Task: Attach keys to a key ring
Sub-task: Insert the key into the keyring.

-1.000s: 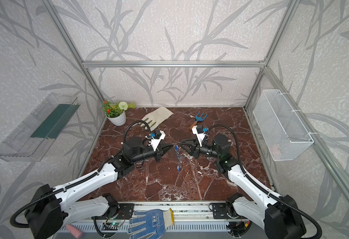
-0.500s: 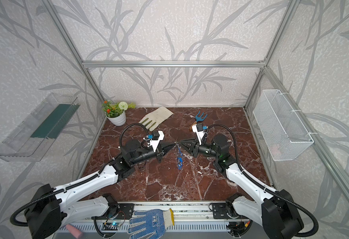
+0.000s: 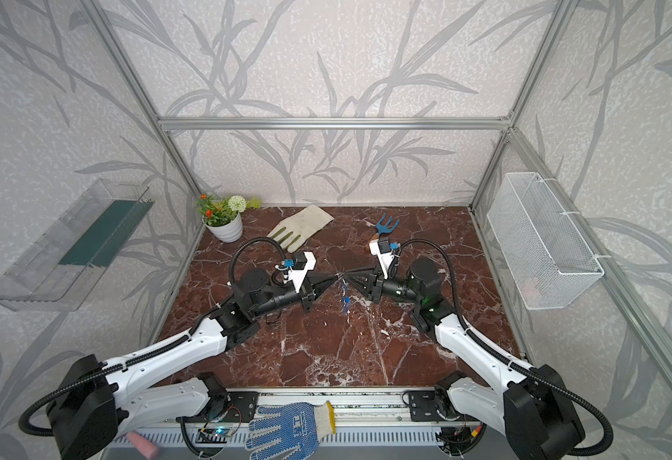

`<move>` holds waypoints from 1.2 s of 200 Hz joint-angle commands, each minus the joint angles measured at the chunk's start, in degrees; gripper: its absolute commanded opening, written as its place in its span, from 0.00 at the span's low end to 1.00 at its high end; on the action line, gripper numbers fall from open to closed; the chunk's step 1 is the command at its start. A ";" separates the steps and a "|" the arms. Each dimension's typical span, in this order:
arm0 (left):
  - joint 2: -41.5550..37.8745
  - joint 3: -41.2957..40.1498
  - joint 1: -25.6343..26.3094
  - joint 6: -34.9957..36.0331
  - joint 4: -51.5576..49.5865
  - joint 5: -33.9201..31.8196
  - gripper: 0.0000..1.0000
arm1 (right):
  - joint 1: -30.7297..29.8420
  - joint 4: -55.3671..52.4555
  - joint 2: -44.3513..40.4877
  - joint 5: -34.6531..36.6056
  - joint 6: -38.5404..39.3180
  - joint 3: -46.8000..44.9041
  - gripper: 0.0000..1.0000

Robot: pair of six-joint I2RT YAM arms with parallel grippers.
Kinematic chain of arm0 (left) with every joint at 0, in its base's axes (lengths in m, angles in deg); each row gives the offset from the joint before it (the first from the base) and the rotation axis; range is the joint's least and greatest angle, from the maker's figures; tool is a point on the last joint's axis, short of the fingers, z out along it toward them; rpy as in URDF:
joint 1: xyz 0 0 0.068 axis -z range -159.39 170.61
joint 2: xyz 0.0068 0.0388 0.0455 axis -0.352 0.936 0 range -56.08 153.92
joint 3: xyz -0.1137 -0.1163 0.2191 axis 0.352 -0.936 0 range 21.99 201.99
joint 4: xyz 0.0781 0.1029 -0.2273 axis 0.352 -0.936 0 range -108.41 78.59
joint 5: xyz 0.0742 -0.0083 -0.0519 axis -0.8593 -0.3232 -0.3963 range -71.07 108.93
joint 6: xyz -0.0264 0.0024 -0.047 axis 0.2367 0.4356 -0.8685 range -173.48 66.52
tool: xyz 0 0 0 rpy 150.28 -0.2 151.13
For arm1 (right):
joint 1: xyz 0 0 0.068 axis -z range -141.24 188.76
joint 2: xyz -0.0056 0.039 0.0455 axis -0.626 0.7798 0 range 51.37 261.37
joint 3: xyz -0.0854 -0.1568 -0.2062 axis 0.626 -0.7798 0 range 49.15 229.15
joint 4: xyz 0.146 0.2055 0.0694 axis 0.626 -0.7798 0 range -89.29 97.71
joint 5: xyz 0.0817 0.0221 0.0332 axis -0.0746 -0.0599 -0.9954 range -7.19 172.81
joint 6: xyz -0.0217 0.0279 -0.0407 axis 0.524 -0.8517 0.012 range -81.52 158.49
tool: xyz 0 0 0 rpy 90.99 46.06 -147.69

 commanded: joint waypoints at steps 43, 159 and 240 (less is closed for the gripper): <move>-0.98 0.01 0.37 0.50 2.24 0.58 0.00 | 0.06 1.49 -0.49 -0.73 0.36 0.77 0.05; -1.63 -1.16 0.39 -1.52 8.53 -4.14 0.00 | 0.06 -3.78 -1.63 -0.79 3.90 0.08 0.00; -1.43 -1.27 0.35 -1.98 8.14 -2.74 0.00 | 0.52 -0.49 -2.51 1.45 1.25 0.77 0.25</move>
